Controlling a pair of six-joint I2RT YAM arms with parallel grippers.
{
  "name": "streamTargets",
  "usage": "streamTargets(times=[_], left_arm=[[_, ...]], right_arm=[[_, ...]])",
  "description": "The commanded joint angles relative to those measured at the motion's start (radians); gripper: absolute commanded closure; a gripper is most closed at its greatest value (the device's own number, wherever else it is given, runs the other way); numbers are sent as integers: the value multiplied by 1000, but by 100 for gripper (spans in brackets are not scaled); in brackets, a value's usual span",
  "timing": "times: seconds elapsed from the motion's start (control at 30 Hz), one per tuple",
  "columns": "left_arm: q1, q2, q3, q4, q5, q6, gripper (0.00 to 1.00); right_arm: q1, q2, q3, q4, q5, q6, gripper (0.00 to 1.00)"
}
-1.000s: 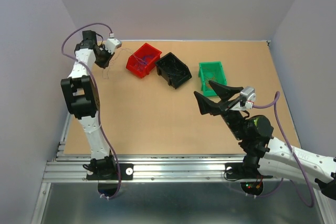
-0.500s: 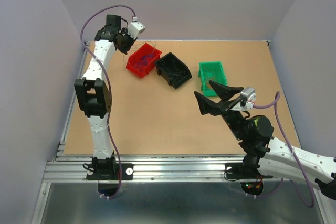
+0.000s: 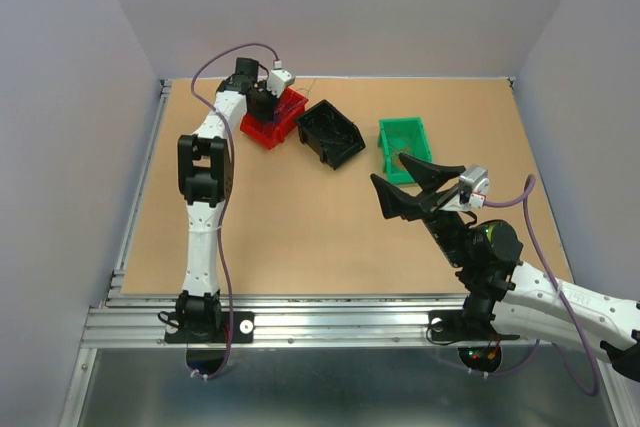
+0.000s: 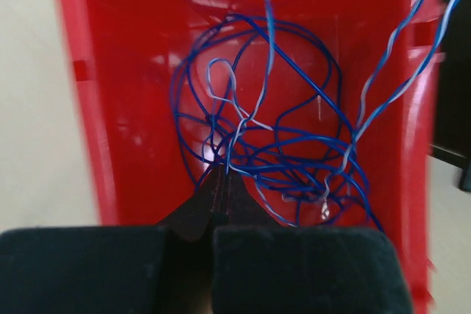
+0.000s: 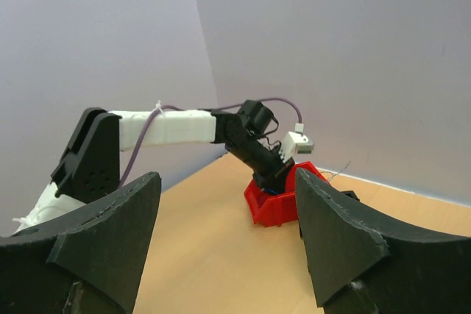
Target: Untangle the cables
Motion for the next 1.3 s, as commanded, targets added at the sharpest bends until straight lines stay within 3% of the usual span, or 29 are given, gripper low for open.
streamTargets(times=[0.0,0.13,0.27,0.3,0.73,0.87,1.03,1.27], left_arm=[[-31,3,-28,78,-16,-1,100],[-36,6,-37,106,-76,2,100],[-31,-78,-92,145,-82,4,86],[-31,-97,-120,158,-91,5,78],[4,-367,-253,170,-94,4,43],[24,-431,-324,199,-86,-24,42],[70,-552,-503,295,50,-62,30],[82,-618,-609,372,91,-90,30]], right_arm=[[2,-8,-24,17,-4,6,22],[2,0,-22,17,-4,7,22],[2,7,-18,17,-4,7,22],[2,9,-16,19,-4,7,22],[2,18,-16,17,5,24,21],[2,23,-16,6,5,29,20],[2,9,-9,-53,0,36,9],[2,-46,-32,-86,-3,43,8]])
